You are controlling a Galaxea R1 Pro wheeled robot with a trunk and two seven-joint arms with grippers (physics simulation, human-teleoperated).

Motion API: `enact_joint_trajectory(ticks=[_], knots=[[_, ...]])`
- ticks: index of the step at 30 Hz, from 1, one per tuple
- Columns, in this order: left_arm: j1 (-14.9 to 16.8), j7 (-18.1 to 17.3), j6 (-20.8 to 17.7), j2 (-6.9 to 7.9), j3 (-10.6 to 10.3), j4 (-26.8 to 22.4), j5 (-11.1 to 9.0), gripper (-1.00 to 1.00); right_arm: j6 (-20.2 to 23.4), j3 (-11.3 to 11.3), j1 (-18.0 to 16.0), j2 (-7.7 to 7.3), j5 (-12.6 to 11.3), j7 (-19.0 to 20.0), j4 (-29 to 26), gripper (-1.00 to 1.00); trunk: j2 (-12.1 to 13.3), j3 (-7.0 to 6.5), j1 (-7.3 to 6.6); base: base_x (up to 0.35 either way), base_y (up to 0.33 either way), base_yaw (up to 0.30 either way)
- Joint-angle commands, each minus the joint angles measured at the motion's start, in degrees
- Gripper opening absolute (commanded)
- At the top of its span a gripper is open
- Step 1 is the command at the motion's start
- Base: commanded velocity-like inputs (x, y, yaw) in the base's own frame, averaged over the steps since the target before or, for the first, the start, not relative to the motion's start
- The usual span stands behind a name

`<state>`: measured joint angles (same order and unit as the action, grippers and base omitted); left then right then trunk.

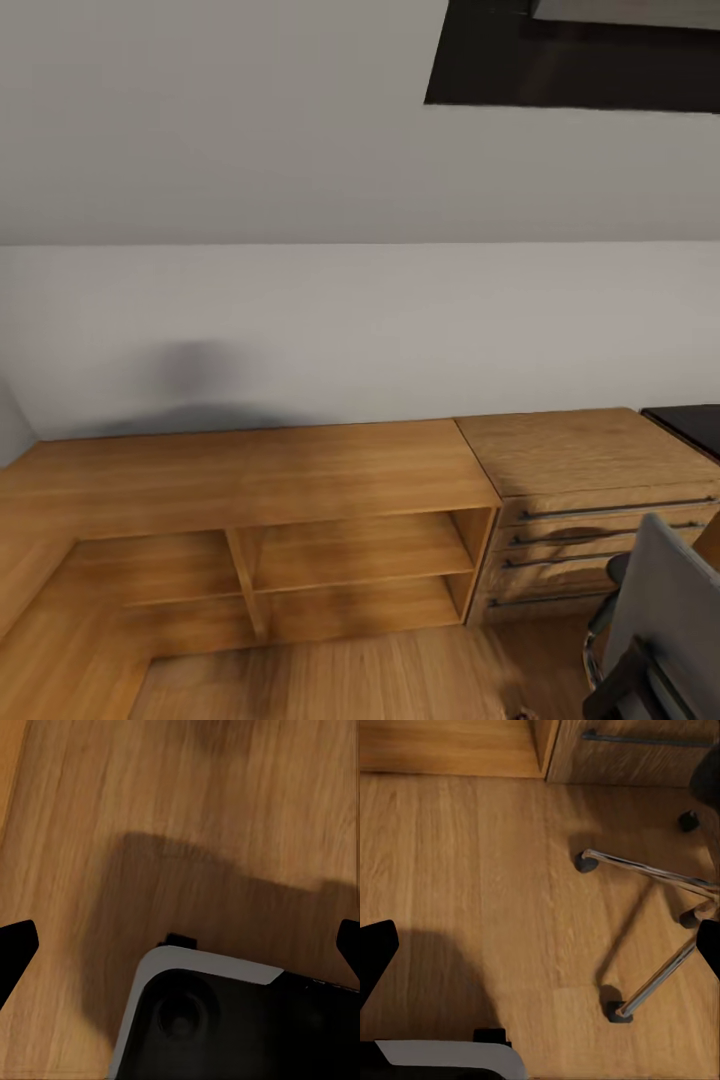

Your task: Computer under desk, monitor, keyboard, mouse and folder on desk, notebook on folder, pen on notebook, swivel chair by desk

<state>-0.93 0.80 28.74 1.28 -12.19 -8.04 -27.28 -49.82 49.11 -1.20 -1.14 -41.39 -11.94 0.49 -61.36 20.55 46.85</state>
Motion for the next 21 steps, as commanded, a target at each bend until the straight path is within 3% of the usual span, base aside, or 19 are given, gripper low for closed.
enact_joint_trajectory(ticks=[1,21], knots=[[0.0,0.1,-0.2,0.05,-0.5,-0.1,-0.5,1.00,0.1,0.5,0.0,-0.06,0.1,-0.5,0.0,1.00,0.0,0.05,0.00,0.000,0.000,-0.299],[0.0,0.1,-1.5,0.17,-0.4,-0.1,-0.6,1.00,0.4,0.4,0.0,-0.97,0.0,0.3,-0.5,1.00,0.0,0.05,0.00,0.000,0.000,-0.299]])
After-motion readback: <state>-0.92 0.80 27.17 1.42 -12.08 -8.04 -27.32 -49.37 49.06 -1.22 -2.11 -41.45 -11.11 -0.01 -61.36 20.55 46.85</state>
